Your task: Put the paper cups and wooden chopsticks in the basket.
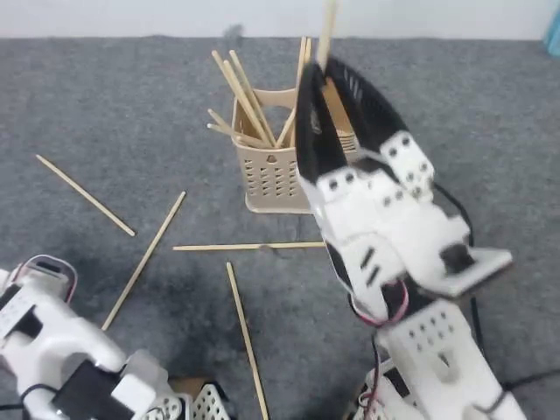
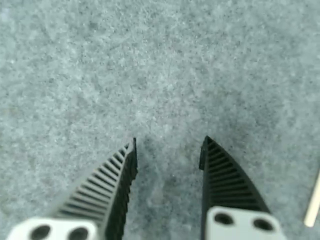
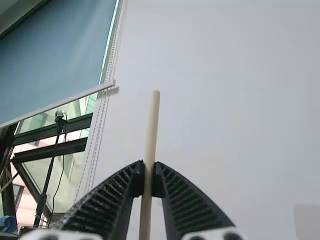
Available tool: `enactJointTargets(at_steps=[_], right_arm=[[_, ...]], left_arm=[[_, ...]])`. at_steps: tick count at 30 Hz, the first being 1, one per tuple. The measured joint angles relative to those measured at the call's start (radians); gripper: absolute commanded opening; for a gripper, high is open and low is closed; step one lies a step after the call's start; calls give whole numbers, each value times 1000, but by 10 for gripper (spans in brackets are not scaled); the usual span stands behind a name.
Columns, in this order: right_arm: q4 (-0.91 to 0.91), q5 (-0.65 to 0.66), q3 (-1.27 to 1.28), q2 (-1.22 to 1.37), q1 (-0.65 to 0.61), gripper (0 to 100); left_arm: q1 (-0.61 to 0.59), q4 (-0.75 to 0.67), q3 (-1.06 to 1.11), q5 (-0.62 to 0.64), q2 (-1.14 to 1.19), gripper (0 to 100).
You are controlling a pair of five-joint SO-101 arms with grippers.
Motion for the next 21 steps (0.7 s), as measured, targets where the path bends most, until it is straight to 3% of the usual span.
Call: enactJointTargets(at_steps=[7,13,21], right_arm=[[-176,0,-256,408,23,9],[-339,8,-327,717,80,8],[-651,172,-304,968,81,8]], left_arm=[[0,0,0,0,0,196],[0,0,0,0,0,196],[0,0,0,0,0,196]])
